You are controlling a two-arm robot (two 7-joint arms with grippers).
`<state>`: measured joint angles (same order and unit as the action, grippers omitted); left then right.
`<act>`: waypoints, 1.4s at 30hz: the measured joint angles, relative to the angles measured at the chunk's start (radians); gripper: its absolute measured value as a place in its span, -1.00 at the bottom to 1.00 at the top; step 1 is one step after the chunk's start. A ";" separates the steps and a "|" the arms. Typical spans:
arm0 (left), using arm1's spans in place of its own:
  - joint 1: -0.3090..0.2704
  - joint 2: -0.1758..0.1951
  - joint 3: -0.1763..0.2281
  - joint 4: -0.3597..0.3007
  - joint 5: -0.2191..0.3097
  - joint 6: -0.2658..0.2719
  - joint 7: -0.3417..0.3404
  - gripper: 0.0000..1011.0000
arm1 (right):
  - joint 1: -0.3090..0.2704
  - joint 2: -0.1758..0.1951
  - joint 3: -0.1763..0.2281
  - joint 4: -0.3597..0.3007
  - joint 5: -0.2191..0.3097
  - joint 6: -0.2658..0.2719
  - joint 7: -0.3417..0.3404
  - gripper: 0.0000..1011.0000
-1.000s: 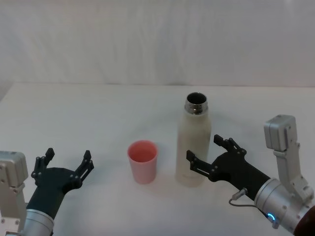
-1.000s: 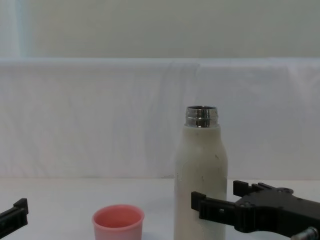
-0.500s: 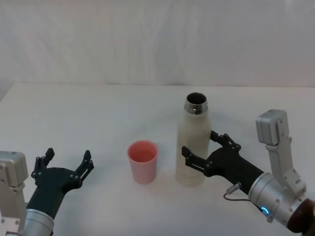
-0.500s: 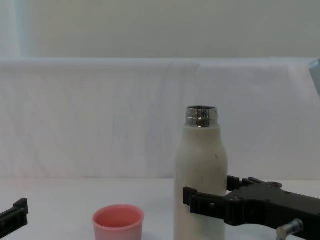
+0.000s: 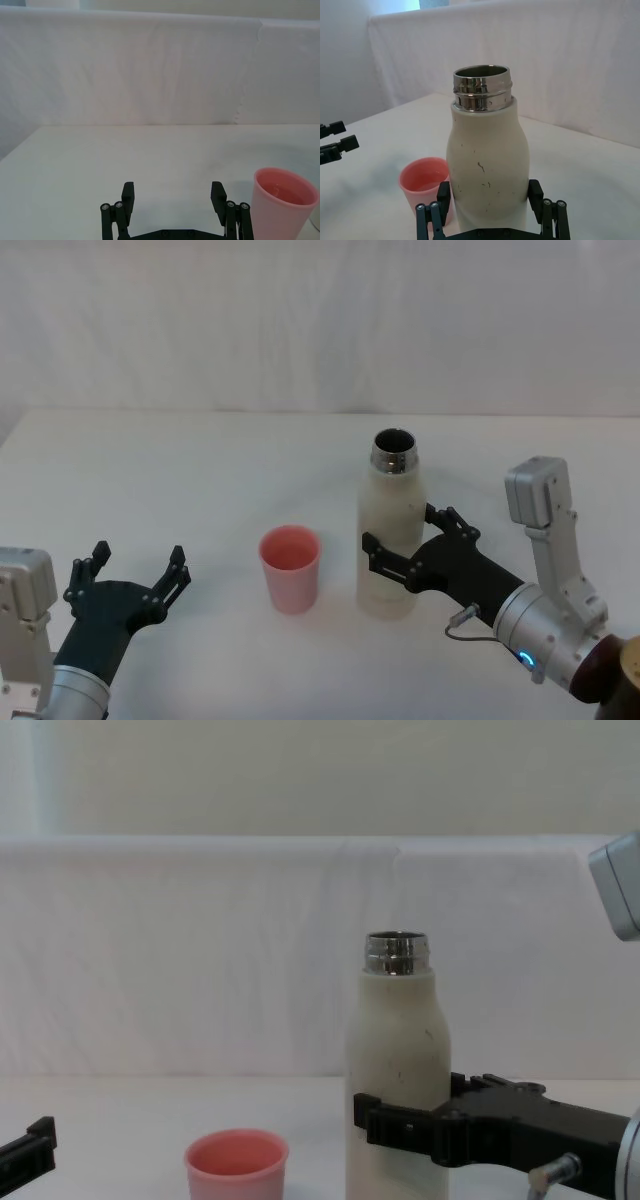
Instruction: Grasp the thermos with one hand and pour water into the cup lid.
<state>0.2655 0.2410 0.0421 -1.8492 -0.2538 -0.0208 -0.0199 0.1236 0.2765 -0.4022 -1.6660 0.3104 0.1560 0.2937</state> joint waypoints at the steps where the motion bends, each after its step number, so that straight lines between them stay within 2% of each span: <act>1: 0.000 0.000 0.000 0.000 0.000 0.000 0.000 0.98 | 0.003 -0.002 -0.001 0.003 -0.001 0.000 0.000 0.98; 42: 0.000 0.000 0.000 0.000 0.000 0.000 0.000 0.98 | 0.040 -0.052 -0.007 0.068 -0.046 -0.010 -0.014 0.98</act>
<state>0.2655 0.2410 0.0421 -1.8492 -0.2539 -0.0208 -0.0199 0.1633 0.2242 -0.4096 -1.5976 0.2647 0.1461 0.2795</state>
